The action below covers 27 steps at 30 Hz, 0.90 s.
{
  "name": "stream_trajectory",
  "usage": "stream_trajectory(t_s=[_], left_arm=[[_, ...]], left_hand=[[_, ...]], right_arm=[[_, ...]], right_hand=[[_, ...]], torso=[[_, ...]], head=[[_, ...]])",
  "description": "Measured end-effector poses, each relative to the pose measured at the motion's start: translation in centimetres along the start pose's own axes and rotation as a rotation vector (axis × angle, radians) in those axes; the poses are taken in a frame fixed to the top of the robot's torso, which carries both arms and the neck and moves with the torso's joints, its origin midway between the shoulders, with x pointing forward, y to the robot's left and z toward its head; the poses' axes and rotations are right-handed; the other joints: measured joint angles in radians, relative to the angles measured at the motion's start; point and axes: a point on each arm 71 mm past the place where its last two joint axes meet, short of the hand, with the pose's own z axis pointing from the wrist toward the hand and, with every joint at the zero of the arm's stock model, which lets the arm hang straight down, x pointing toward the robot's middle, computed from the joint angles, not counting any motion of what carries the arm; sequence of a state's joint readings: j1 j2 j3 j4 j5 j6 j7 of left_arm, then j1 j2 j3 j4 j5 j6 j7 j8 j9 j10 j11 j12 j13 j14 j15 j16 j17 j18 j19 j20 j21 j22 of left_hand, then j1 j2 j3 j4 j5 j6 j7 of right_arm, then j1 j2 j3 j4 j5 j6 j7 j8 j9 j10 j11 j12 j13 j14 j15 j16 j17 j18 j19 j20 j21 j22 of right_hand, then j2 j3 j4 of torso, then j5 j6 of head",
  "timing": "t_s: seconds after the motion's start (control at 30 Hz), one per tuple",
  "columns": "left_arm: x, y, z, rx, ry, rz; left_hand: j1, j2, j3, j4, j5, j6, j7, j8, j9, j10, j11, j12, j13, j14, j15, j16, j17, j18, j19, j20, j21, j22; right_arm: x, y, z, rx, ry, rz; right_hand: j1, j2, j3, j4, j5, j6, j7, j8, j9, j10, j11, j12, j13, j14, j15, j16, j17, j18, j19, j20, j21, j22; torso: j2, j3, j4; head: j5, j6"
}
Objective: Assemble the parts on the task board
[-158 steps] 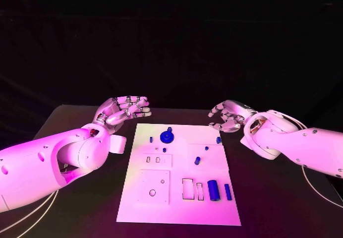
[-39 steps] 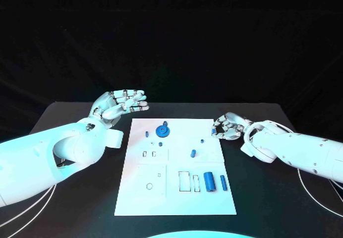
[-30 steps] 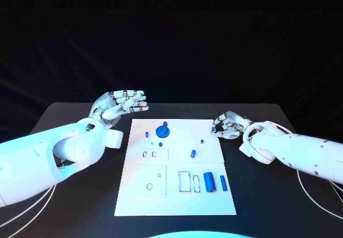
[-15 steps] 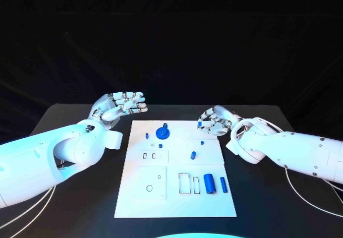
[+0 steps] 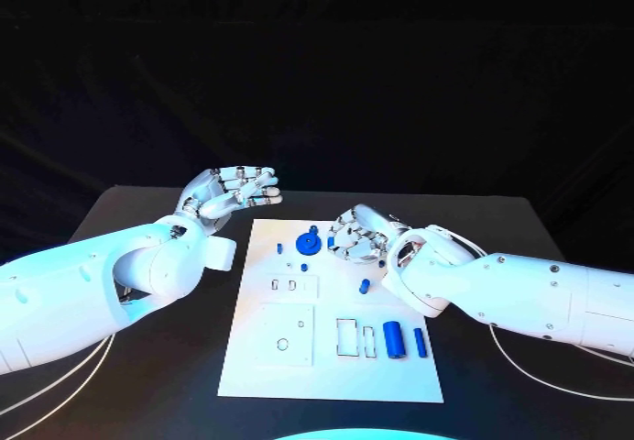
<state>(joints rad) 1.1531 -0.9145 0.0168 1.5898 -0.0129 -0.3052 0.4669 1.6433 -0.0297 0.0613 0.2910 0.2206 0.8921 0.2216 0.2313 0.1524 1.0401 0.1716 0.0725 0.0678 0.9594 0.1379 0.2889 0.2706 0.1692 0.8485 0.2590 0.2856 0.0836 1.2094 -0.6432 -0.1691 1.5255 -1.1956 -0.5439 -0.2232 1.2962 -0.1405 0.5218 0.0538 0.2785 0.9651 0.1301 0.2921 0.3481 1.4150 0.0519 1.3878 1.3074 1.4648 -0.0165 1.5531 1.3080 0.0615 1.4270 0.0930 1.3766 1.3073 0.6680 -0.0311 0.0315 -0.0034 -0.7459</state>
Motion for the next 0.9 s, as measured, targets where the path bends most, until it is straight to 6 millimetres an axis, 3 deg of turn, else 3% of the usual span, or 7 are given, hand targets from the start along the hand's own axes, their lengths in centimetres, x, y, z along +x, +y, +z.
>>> stream_trajectory(t_s=[0.4, 0.9], left_arm=[[0.3, 0.1, 0.1, -0.002, 0.005, -0.003], [0.3, 0.2, 0.2, -0.008, 0.007, -0.003]], left_hand=[[0.000, 0.000, 0.000, 0.000, 0.000, 0.000, 0.000, 0.000, 0.000, 0.000, 0.000, 0.000, 0.000, 0.000, 0.000, 0.000, 0.001, 0.000, 0.000, 0.000, 0.000, 0.000], [-0.005, -0.005, 0.000, 0.000, 0.000, 0.000, 0.000, 0.000, 0.000, 0.000, 0.000, 0.000, 0.000, 0.000, 0.000, -0.004, 0.002, 0.000, 0.000, 0.000, 0.000, -0.001]], right_arm=[[4.3, 2.7, 0.0, -0.025, 0.049, -0.042], [6.2, 3.0, 0.0, -0.043, 0.053, -0.112]], right_hand=[[-0.016, 0.005, 0.004, 0.005, -0.002, 0.003, 0.003, 0.002, 0.000, 0.004, -0.004, 0.000, 0.000, 0.000, 0.000, 0.000, 0.000, 0.000, 0.000, 0.000, 0.000, 0.001], [-0.040, -0.011, 0.001, 0.015, -0.002, 0.003, 0.002, 0.022, 0.000, 0.007, -0.007, 0.000, 0.001, 0.000, -0.007, 0.000, 0.000, 0.000, 0.007, -0.007, 0.000, 0.001]], torso=[[0.002, -0.0013, 0.0008], [0.003, 0.0006, 0.0001]], head=[[0.005, -0.007], [0.014, -0.014]])
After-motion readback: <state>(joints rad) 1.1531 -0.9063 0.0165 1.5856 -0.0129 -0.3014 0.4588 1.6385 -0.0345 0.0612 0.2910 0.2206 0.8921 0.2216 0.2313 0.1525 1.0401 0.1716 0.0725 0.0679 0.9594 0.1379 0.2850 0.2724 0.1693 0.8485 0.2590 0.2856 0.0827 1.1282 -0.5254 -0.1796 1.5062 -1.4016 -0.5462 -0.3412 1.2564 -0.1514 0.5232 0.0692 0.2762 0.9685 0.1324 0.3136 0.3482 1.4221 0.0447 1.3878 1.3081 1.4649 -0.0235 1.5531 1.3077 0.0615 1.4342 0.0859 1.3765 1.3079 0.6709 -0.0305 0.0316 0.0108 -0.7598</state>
